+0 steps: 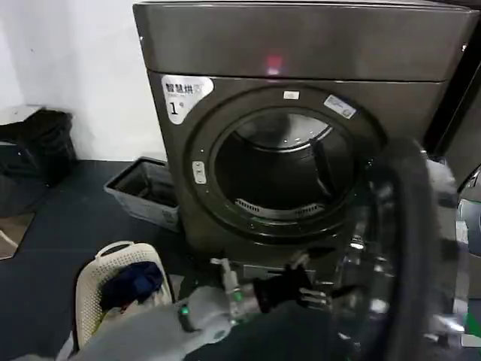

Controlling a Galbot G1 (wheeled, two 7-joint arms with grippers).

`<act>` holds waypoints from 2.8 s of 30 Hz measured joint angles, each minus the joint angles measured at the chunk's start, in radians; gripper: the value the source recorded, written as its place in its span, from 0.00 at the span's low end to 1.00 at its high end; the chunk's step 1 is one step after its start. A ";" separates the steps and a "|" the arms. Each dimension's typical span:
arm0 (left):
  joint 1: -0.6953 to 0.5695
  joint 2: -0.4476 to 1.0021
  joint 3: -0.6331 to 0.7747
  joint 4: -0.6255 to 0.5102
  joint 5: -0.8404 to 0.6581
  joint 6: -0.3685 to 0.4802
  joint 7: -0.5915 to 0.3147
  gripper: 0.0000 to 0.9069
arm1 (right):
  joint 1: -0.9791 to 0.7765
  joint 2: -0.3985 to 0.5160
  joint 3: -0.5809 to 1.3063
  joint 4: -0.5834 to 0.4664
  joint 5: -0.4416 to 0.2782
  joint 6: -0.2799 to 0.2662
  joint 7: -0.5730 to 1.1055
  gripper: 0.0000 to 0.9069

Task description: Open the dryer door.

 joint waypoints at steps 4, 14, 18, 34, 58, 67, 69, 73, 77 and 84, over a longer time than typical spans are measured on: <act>-0.048 -0.071 0.031 0.056 0.000 0.010 -0.006 1.00 | -0.020 -0.009 0.055 -0.020 -0.006 0.003 -0.012 1.00; -0.109 -0.218 0.062 0.191 0.006 0.030 -0.019 1.00 | -0.030 -0.027 0.115 -0.042 0.001 0.017 -0.043 1.00; -0.132 -0.269 0.073 0.240 0.008 0.032 -0.019 1.00 | -0.041 -0.022 0.126 -0.043 0.005 0.023 -0.052 1.00; -0.179 -0.414 0.067 0.386 0.040 0.028 -0.063 1.00 | -0.061 -0.019 0.152 -0.053 0.010 0.033 -0.081 1.00; -0.070 0.081 0.023 -0.025 0.038 -0.106 -0.011 1.00 | -0.020 -0.052 0.155 -0.066 -0.080 0.046 -0.090 1.00; 0.020 0.413 -0.071 -0.170 0.033 -0.071 0.084 1.00 | -0.002 -0.068 0.170 -0.062 -0.121 0.055 -0.094 1.00; 0.047 0.488 -0.100 -0.196 0.039 -0.051 0.092 1.00 | -0.001 -0.080 0.176 -0.072 -0.124 0.057 -0.095 1.00; 0.105 0.632 -0.163 -0.239 0.050 0.019 0.107 1.00 | 0.014 -0.107 0.175 -0.094 -0.143 0.058 -0.106 1.00; 0.198 0.774 -0.274 -0.265 0.078 0.101 0.136 1.00 | 0.029 -0.128 0.173 -0.111 -0.155 0.063 -0.114 1.00; 0.311 0.976 -0.417 -0.260 0.169 0.258 0.142 1.00 | 0.052 -0.152 0.165 -0.135 -0.161 0.065 -0.121 1.00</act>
